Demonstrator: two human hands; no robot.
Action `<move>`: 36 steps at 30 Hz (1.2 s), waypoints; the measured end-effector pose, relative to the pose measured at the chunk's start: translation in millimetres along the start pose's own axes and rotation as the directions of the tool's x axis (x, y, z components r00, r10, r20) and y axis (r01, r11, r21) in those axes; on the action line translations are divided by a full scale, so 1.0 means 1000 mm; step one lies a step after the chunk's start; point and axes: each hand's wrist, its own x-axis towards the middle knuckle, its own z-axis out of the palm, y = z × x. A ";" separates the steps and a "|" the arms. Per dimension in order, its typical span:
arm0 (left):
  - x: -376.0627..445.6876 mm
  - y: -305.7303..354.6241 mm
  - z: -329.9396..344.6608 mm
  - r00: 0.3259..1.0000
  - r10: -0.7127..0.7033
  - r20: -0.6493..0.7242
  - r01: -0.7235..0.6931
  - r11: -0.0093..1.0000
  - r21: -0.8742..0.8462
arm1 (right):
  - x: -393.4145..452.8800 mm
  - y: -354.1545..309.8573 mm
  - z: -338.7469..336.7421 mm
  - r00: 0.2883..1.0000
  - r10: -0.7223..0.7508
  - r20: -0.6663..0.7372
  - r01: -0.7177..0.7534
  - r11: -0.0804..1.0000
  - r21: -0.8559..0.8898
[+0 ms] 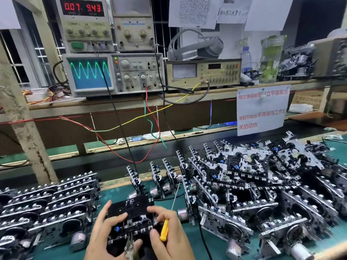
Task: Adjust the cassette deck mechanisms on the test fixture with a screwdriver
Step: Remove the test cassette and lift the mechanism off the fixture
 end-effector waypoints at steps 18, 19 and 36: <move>0.004 0.021 -0.018 0.967 -0.066 0.248 0.093 0.991 -0.099 | -0.001 0.005 0.001 0.997 0.074 0.021 -0.074 0.997 0.015; 0.001 0.020 -0.012 0.986 -0.049 0.157 0.059 0.997 -0.055 | -0.001 0.006 0.001 0.998 0.060 0.009 -0.060 0.998 0.004; 0.037 0.024 -0.042 0.915 -0.175 0.364 0.066 0.954 0.291 | -0.011 -0.033 -0.061 0.865 0.342 -0.367 -0.135 0.863 0.486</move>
